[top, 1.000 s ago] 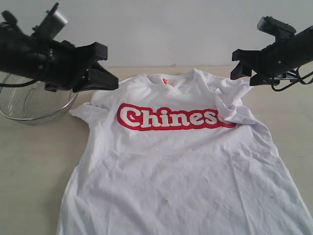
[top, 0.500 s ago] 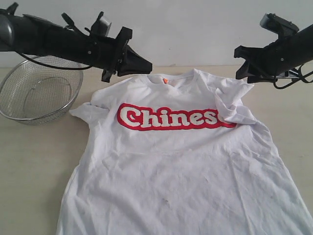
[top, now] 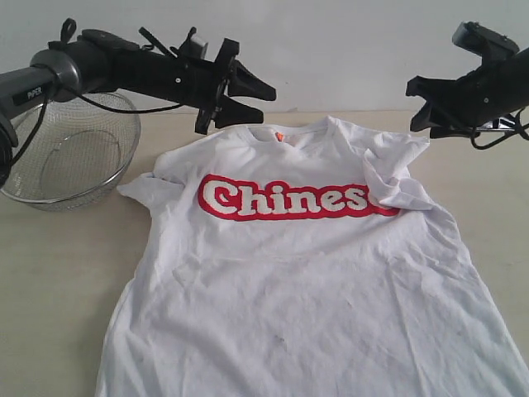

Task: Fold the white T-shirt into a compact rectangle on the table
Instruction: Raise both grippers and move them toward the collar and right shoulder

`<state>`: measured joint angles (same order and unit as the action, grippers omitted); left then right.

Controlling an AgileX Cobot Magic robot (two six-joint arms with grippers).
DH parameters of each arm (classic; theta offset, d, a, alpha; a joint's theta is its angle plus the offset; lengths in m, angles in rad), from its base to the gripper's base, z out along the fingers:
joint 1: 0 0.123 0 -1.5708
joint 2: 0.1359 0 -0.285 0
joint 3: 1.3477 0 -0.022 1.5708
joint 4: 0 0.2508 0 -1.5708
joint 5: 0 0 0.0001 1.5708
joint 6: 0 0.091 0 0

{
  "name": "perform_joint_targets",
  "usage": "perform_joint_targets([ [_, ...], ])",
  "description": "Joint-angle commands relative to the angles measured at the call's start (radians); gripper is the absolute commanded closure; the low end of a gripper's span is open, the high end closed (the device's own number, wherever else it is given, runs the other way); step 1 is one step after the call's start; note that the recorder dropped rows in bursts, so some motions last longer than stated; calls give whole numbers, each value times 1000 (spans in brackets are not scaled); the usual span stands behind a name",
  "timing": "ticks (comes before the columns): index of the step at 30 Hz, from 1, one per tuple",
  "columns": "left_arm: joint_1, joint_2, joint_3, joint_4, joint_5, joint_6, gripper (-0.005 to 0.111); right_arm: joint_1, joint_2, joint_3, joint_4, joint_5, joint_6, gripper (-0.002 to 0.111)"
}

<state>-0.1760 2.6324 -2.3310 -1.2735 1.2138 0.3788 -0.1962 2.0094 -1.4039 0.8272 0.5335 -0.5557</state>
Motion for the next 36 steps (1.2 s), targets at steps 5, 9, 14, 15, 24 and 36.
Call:
perform_joint_targets([
  [5, -15, -3, -8, 100, 7, -33, 56, -4, 101, -85, -3, -57, -15, 77],
  [9, -15, -3, -8, 138, 7, -20, 56, -4, 137, -96, -5, -90, 23, 69],
  [14, -15, -3, -8, 163, 7, 21, 56, -4, 150, -96, -12, -81, -2, 68],
  [15, -15, -3, -8, 177, 7, 21, 56, -4, 159, -96, -14, -81, -2, 68],
  [24, -15, -3, -8, 244, 7, 2, 56, -4, 215, -96, -194, -114, 108, 68],
  [36, -15, -3, -8, 246, 7, 4, 56, -4, 215, -96, 2, -16, 129, 68],
])
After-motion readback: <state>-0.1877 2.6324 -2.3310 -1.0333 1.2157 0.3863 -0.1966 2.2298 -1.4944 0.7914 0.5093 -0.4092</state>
